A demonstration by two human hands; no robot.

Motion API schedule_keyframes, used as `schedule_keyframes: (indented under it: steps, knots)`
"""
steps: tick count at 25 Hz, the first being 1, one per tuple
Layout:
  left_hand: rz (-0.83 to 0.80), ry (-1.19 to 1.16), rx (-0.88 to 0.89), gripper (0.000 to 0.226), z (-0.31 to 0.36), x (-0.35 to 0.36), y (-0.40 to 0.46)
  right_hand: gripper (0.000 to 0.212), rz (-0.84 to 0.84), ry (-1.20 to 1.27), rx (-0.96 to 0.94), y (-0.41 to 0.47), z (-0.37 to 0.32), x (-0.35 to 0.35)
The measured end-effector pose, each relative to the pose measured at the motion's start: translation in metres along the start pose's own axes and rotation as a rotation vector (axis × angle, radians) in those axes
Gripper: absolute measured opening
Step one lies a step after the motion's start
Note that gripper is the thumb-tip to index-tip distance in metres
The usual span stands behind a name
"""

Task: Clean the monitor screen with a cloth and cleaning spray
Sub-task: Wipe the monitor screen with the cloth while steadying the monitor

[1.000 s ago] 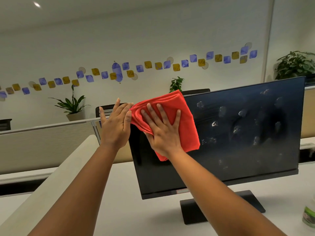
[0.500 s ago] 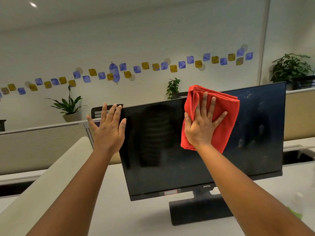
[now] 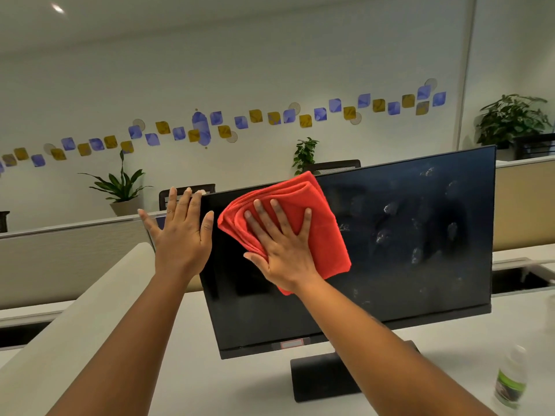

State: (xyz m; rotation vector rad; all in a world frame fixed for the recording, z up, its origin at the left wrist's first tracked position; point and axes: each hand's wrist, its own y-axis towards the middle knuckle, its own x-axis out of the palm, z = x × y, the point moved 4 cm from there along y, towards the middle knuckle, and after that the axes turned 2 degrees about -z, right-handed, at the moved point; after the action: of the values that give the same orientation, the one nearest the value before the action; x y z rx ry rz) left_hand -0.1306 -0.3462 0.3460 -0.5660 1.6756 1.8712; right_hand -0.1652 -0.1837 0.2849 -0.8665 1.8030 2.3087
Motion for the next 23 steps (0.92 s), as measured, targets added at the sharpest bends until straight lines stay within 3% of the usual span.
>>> schedule_keyframes:
  steps: [14,16,20,23]
  knots:
    - [0.018,0.078,-0.134,0.07,0.03,0.011,0.002,0.066,0.105,-0.055,0.484,-0.032,0.174,-0.038]
    - [0.011,0.07,-0.047,0.069,0.053,0.01,0.007,0.065,0.115,-0.04,0.517,-0.034,0.183,-0.042]
    - [-0.075,0.022,0.292,0.067,0.126,0.023,0.022,0.072,0.081,-0.038,0.346,-0.024,0.163,-0.041]
    - [-0.071,-0.033,0.299,0.069,0.153,0.035,0.023,0.07,0.086,-0.059,0.19,-0.022,0.167,-0.042]
